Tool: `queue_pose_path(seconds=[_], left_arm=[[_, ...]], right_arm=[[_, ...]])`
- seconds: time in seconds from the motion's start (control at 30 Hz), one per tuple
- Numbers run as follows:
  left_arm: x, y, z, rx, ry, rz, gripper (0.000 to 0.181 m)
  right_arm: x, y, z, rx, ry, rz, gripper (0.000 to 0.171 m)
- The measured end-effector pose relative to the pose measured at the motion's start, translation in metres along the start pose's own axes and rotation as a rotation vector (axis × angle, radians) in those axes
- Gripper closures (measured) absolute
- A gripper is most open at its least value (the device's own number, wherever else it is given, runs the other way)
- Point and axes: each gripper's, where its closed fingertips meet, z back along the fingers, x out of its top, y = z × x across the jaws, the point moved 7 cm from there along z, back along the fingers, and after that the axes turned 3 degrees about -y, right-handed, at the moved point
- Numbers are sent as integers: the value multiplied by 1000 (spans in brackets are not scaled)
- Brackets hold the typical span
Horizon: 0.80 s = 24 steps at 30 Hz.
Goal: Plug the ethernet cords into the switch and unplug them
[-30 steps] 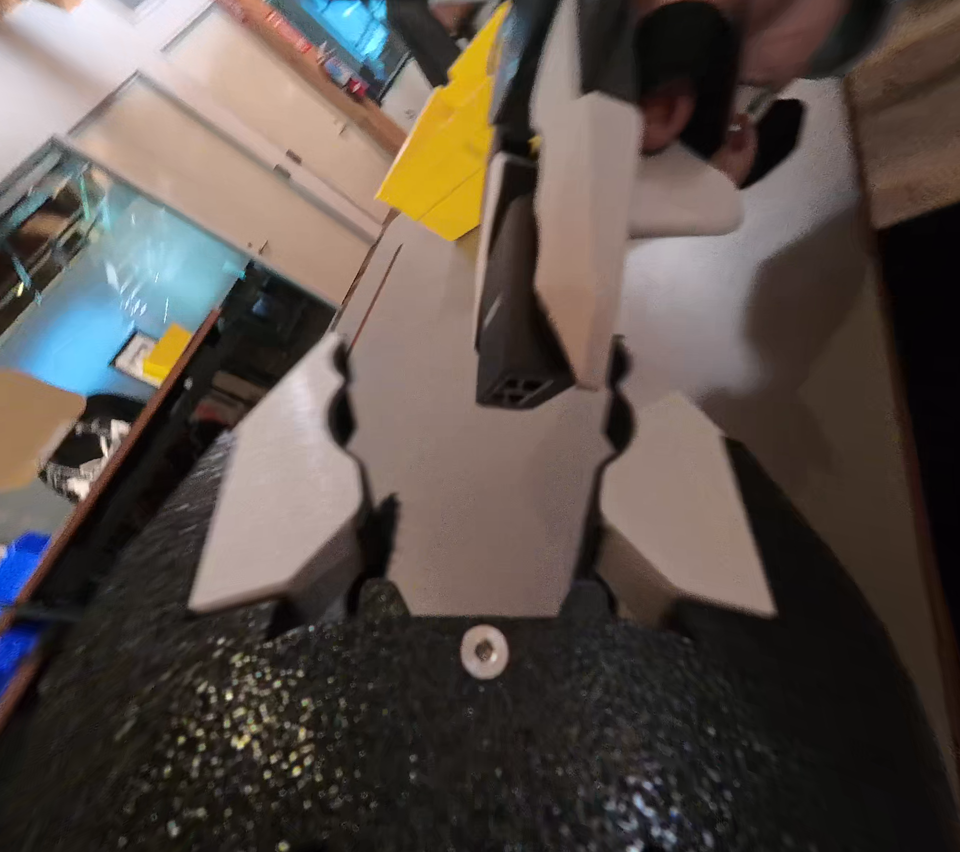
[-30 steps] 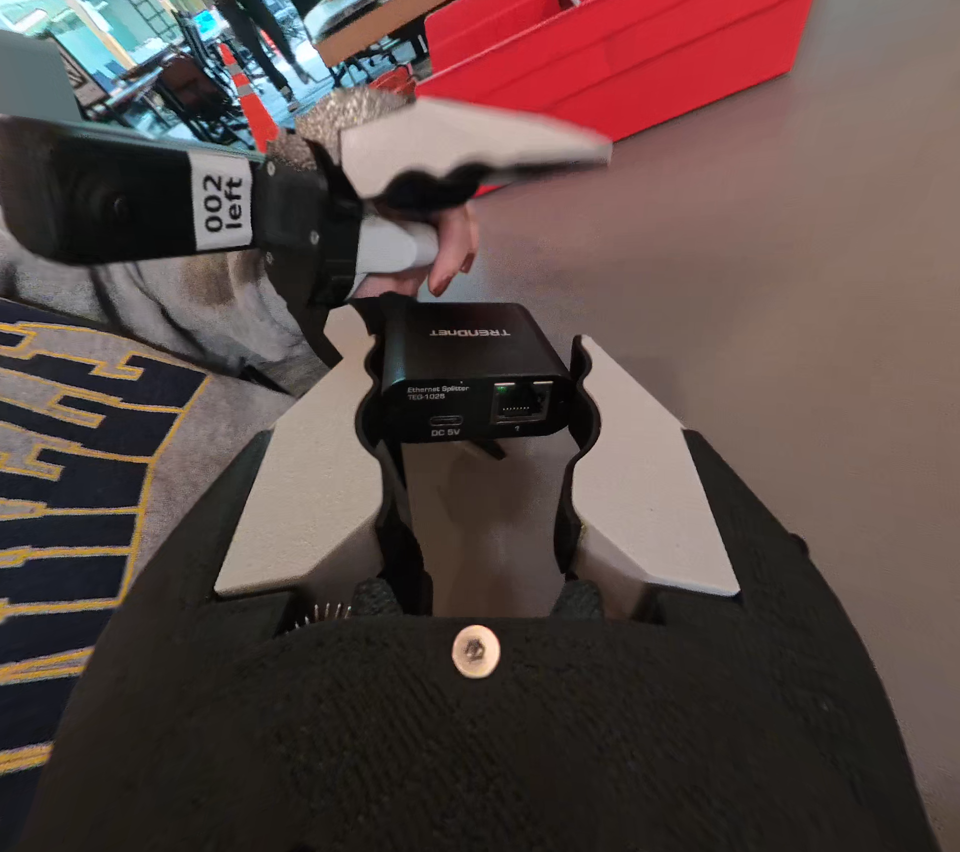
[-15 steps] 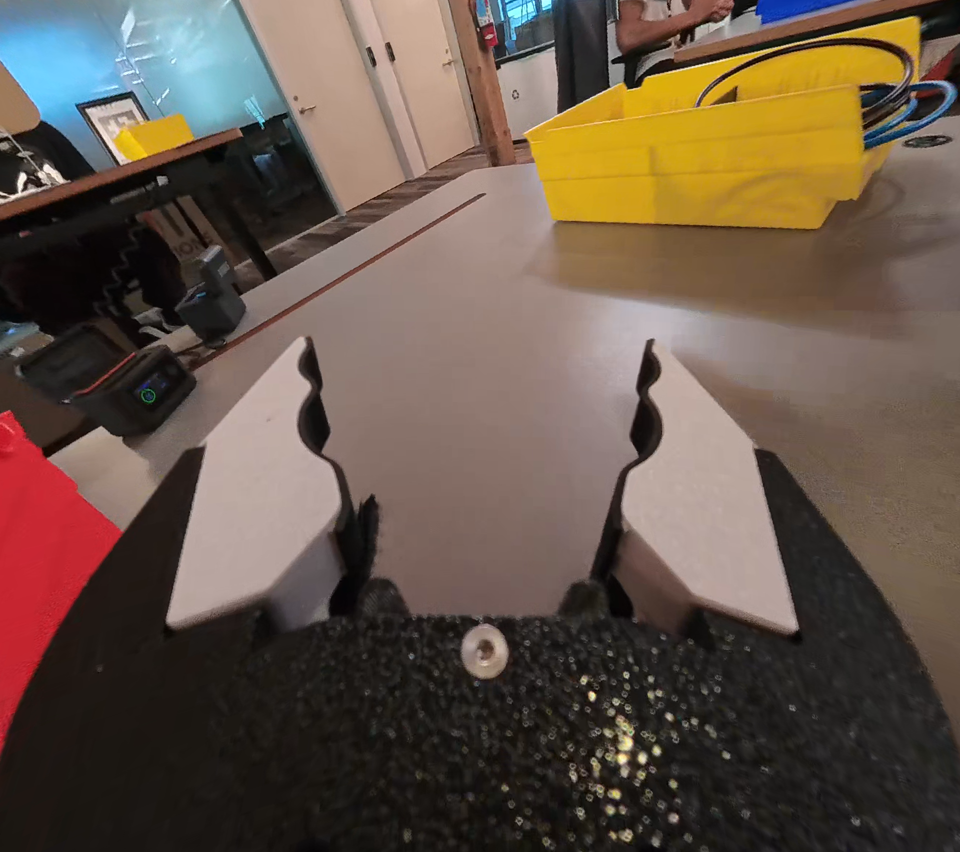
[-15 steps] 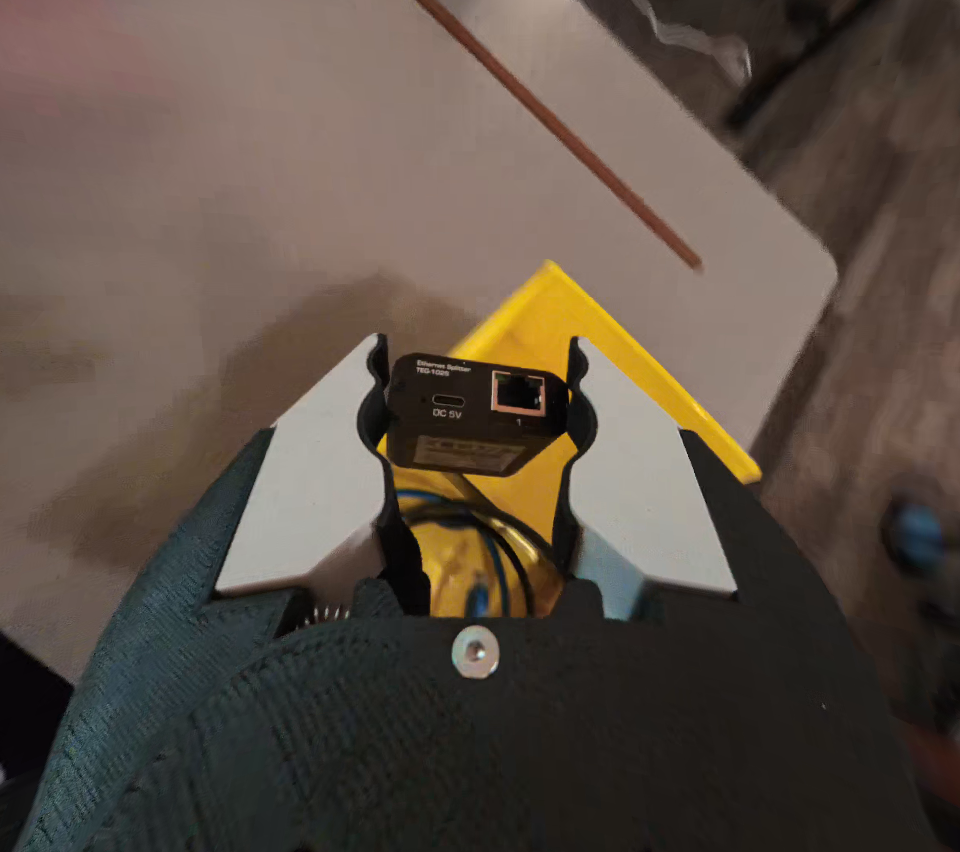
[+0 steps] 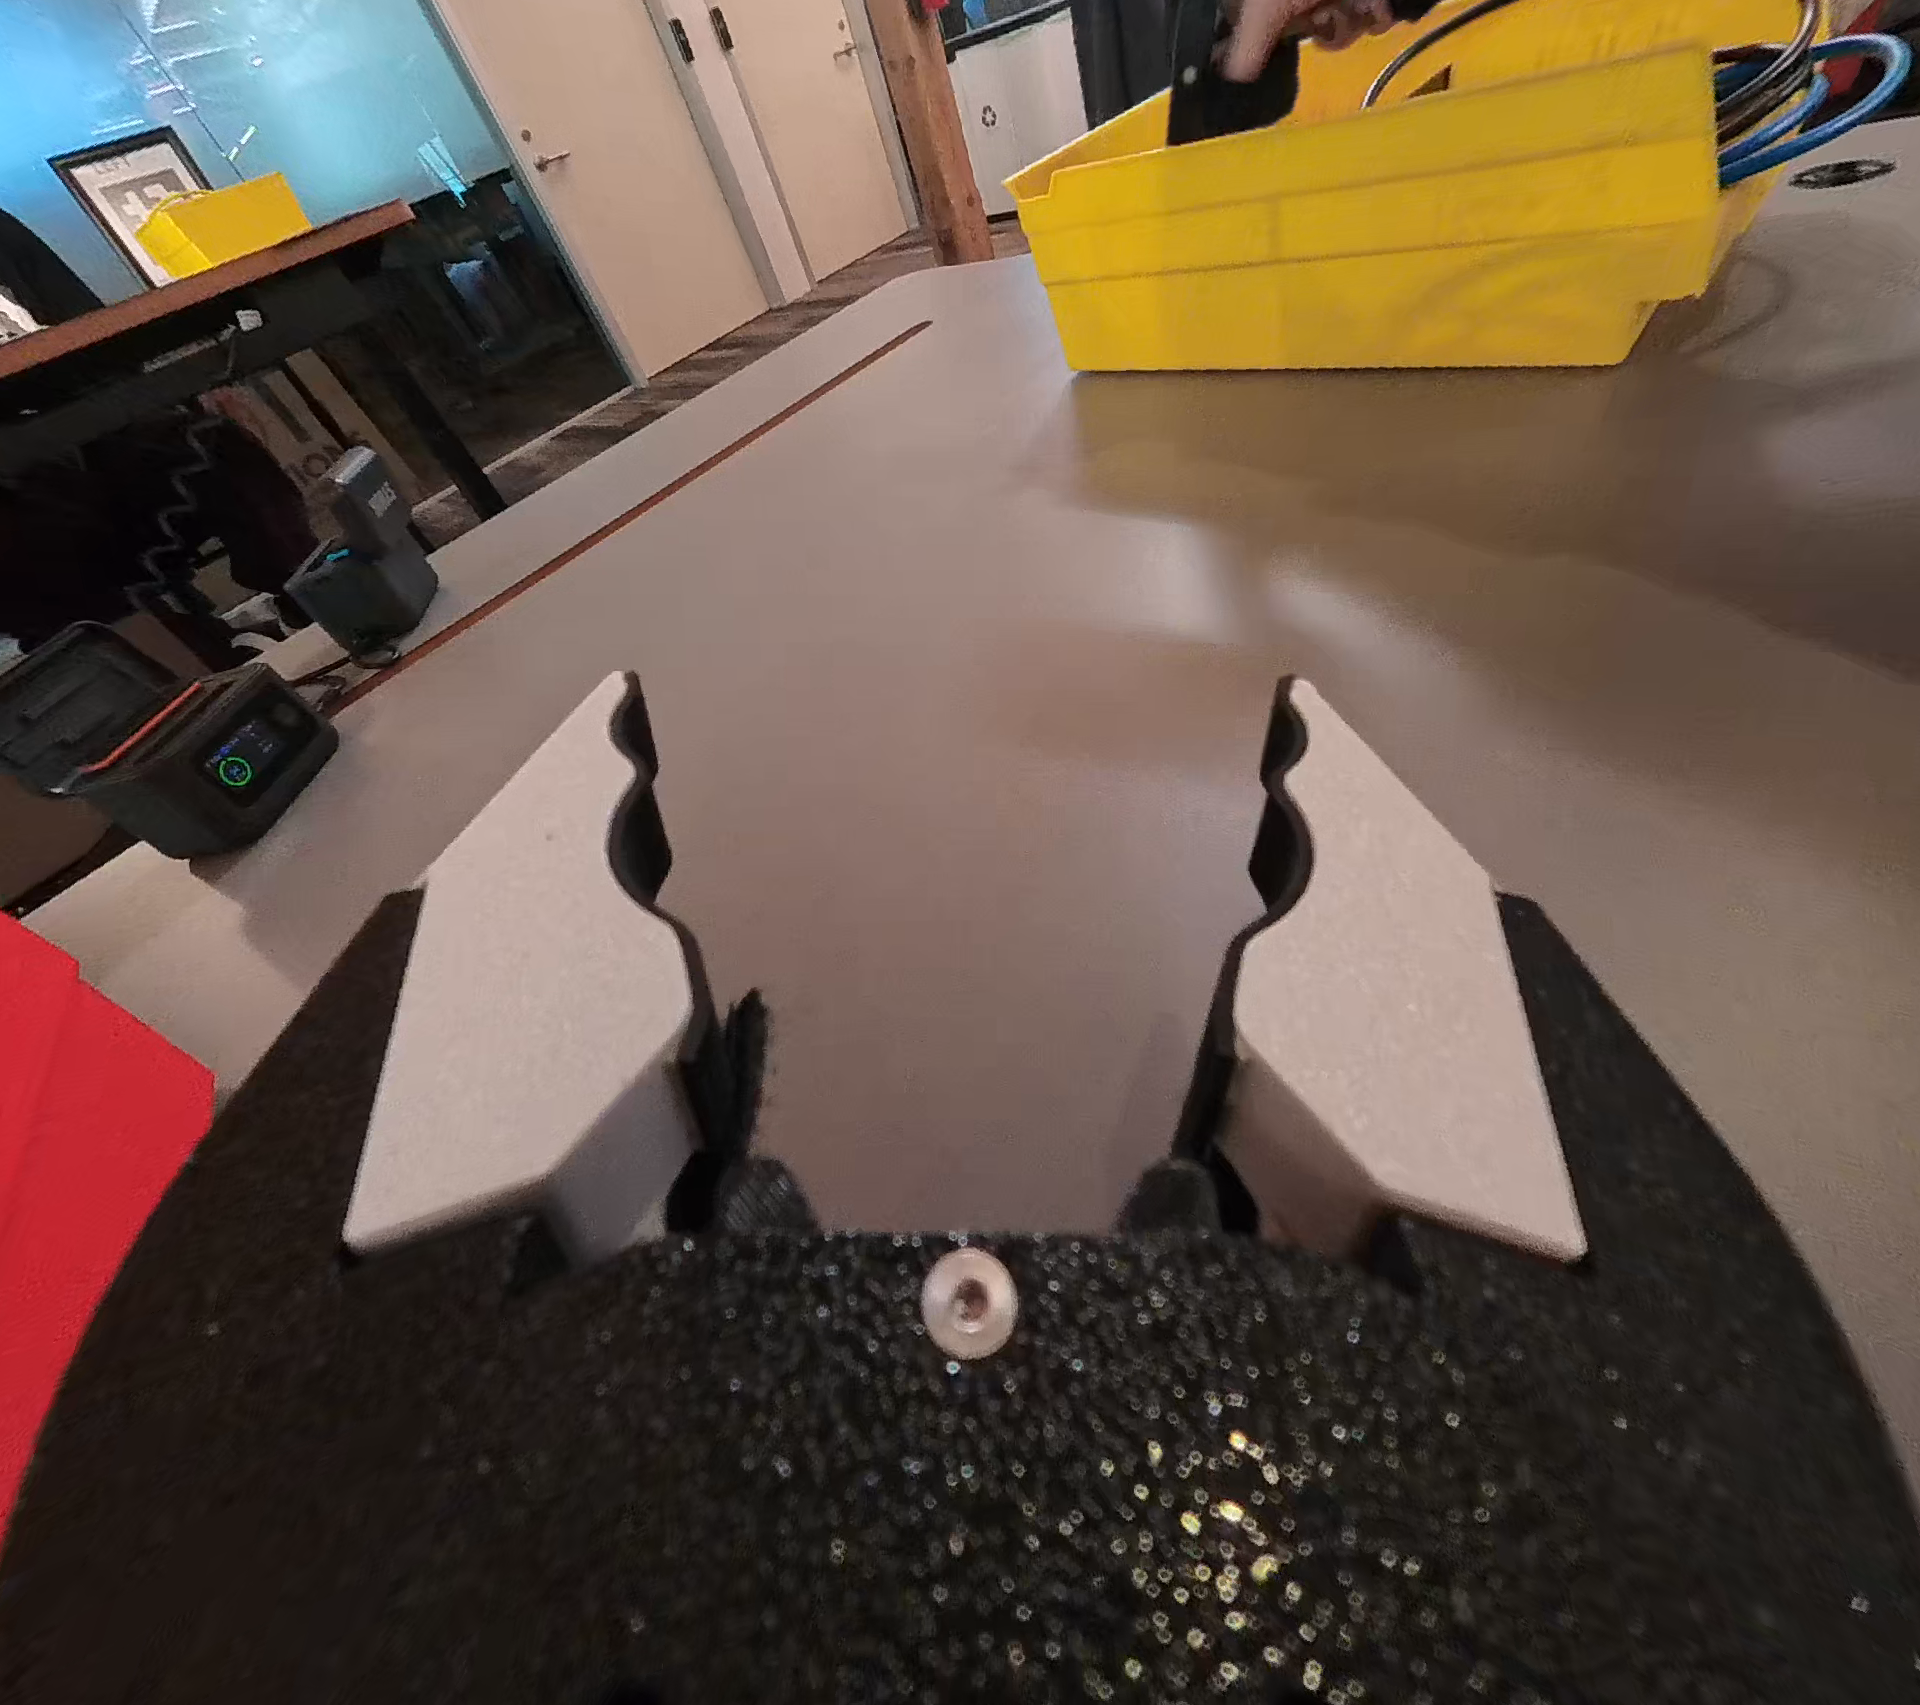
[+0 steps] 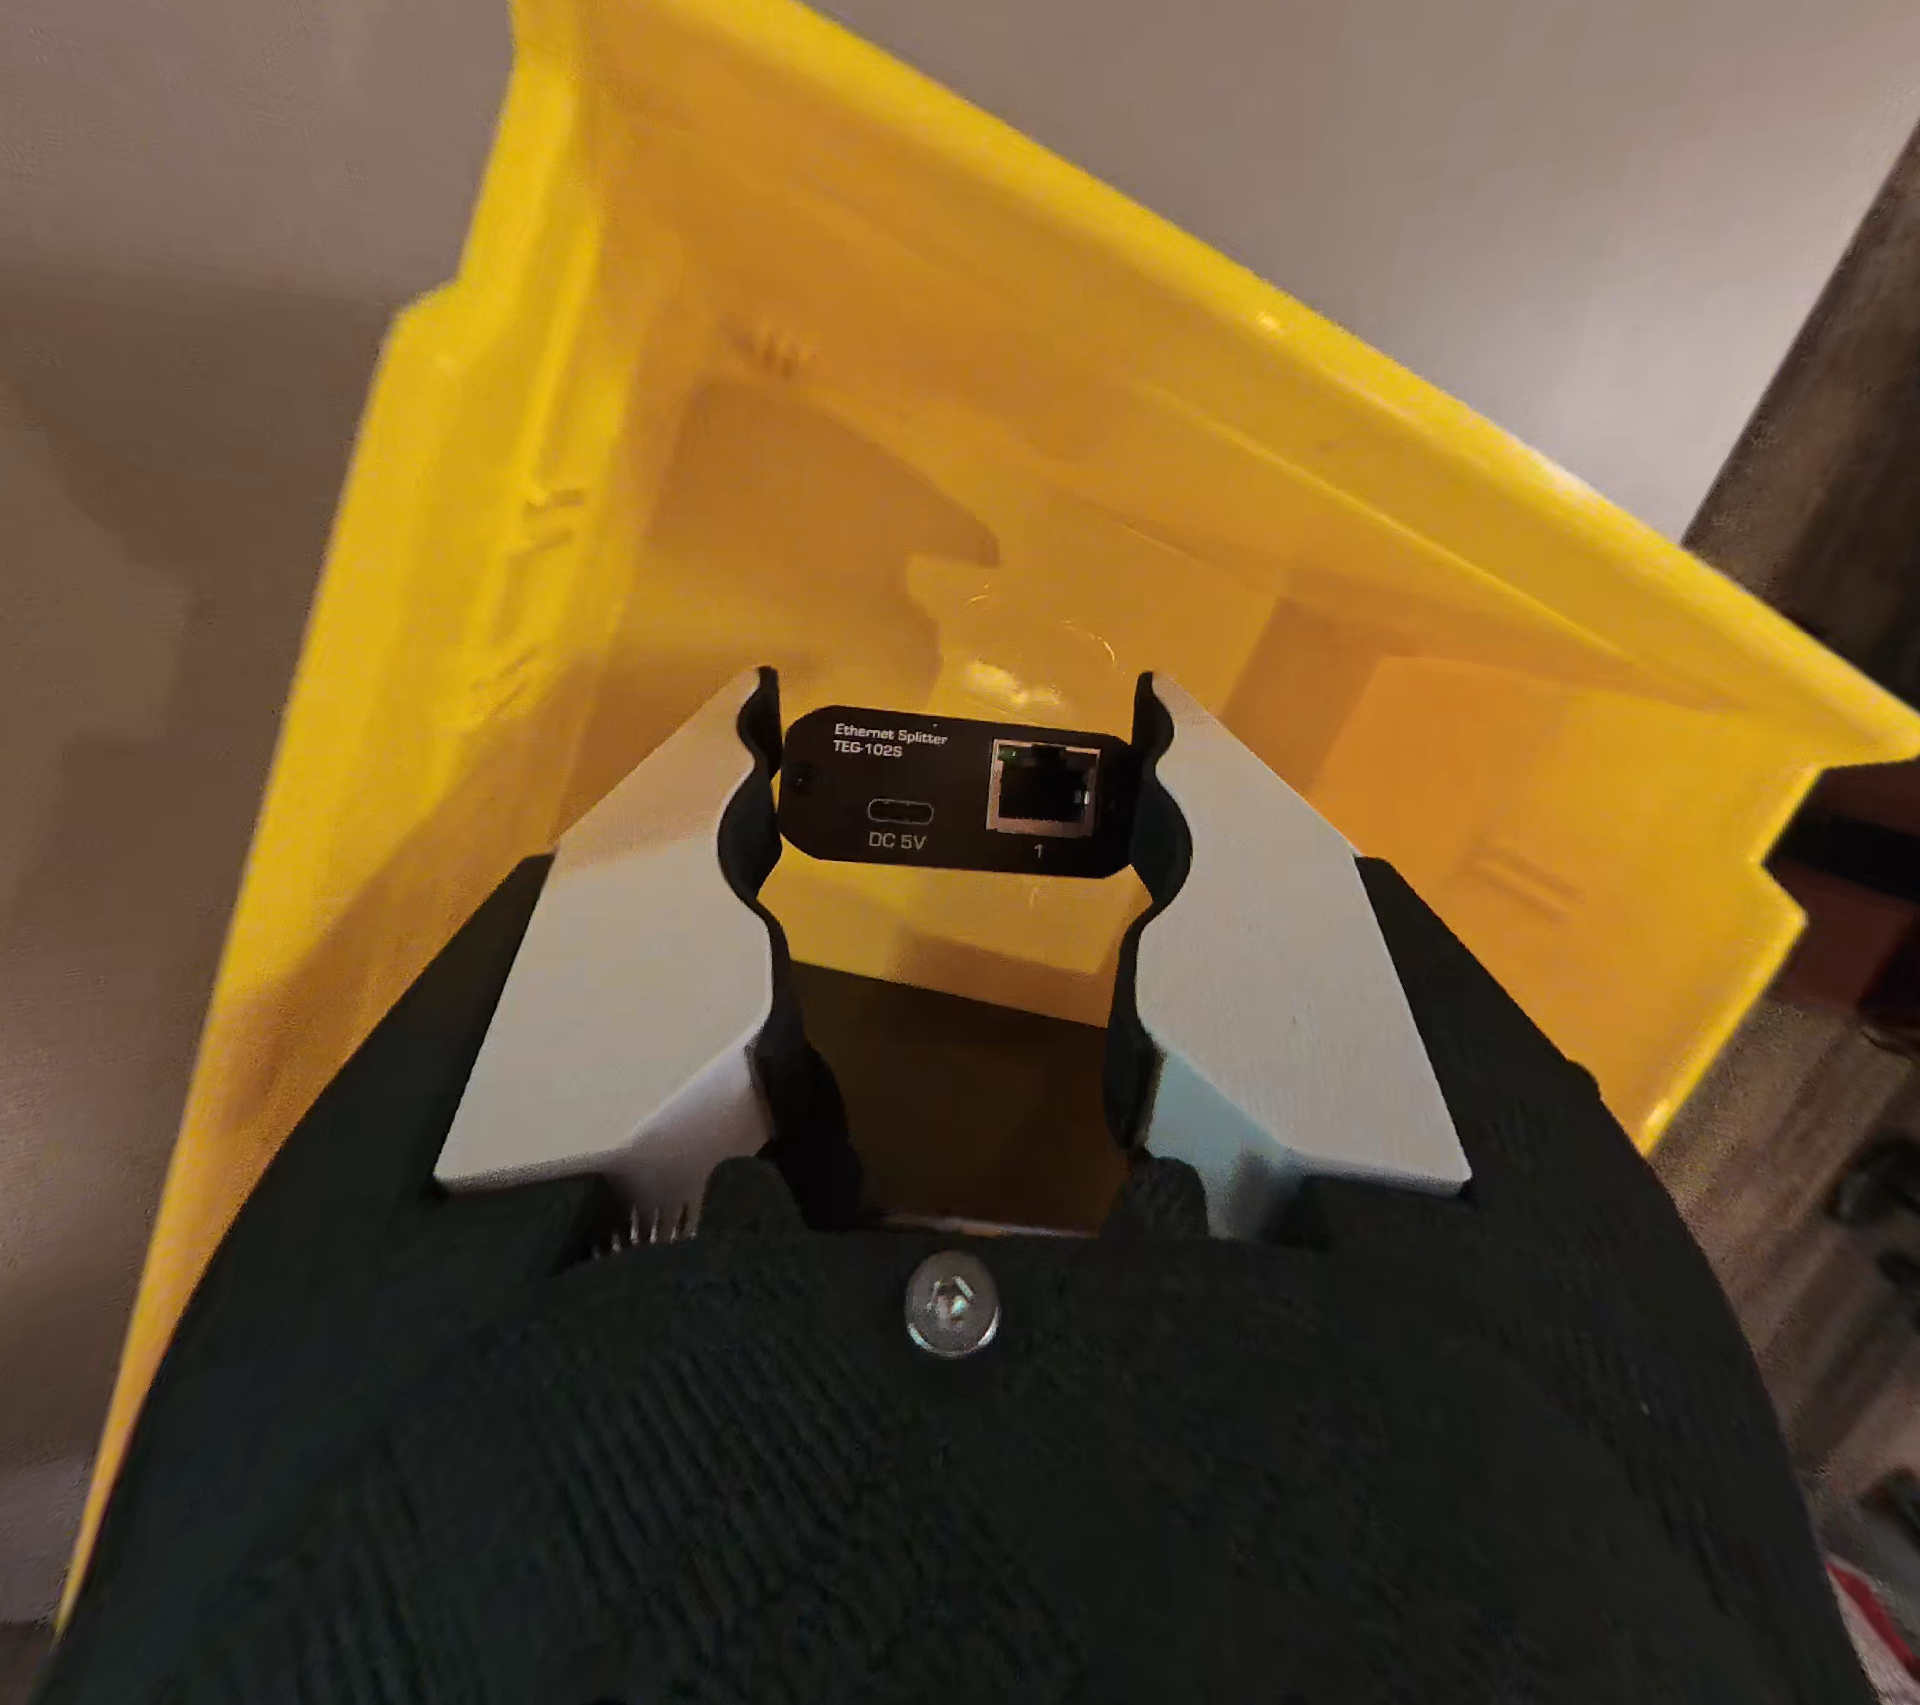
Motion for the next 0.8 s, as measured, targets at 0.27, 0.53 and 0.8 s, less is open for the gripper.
queue_pose_path(seconds=[0.27,0.53,0.8], left_arm=[[-3,4,-1,2,29,42,61],[6,16,8,61,0,66,59],[20,18,8,128,-10,17,52]], right_arm=[[-9,0,7,58,-77,-69,75],[-48,-4,143,49,-748,-171,65],[-86,64,248,-36,-1185,61,67]])
